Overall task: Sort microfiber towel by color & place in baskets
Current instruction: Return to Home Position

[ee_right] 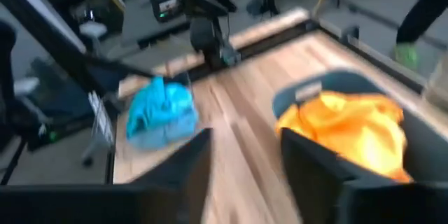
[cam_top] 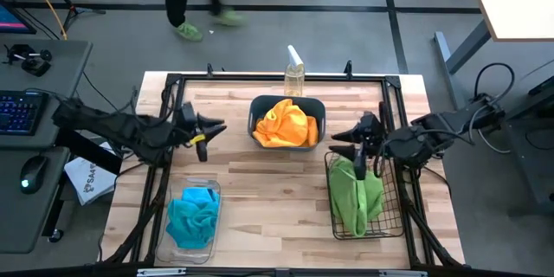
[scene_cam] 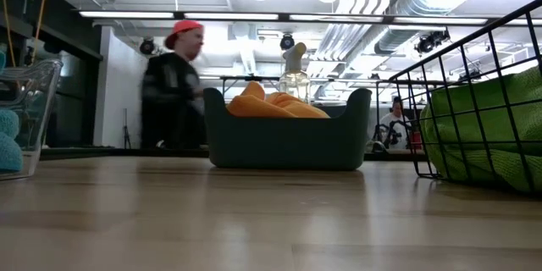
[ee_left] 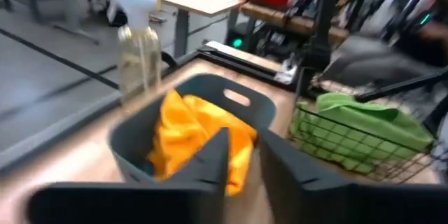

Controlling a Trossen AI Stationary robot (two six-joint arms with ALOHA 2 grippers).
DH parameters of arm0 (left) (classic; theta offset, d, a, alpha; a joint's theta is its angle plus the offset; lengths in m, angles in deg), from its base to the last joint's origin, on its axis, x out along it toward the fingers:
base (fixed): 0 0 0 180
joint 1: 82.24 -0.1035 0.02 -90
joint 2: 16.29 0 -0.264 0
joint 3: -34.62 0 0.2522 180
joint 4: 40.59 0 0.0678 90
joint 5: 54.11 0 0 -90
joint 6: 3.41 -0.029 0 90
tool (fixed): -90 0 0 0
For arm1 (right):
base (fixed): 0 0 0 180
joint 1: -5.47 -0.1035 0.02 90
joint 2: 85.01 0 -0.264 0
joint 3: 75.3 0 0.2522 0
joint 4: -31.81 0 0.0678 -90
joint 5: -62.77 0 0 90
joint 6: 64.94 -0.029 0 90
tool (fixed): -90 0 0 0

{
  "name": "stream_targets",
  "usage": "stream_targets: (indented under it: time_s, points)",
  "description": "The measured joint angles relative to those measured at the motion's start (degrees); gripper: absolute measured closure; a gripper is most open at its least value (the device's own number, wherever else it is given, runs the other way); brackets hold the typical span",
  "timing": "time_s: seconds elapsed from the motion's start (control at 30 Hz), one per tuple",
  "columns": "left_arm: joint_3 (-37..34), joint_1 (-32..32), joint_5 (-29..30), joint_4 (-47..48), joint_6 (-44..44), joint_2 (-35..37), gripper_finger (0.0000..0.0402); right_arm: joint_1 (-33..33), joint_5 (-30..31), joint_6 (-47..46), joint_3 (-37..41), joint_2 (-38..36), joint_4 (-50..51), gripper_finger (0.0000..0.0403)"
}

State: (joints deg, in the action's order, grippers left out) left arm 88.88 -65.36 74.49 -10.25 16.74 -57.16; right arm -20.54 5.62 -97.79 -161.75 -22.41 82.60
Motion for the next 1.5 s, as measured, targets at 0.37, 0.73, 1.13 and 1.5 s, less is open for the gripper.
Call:
stream_targets:
  time_s: [0.37, 0.73, 1.13, 1.5]
  points:
    - [-28.76, -0.95, -0.85, -18.35, 5.07, 20.44, 0.0400, -3.73, -1.58, -14.30, 0.00, -4.74, 18.46, 0.0396]
    - [-39.38, -5.68, -8.46, -20.21, 6.44, 36.99, 0.0401, -6.36, 0.17, -21.38, 3.32, -10.15, 18.41, 0.0400]
    - [-39.62, -6.75, -8.70, -19.94, 4.81, 38.91, 0.0401, -8.86, 1.63, -21.49, 22.77, -20.13, 2.09, 0.0402]
    - [-39.62, -6.75, -8.68, -19.98, 5.12, 38.91, 0.0401, 9.88, -13.27, 3.99, 44.52, -48.44, -16.65, 0.0403]
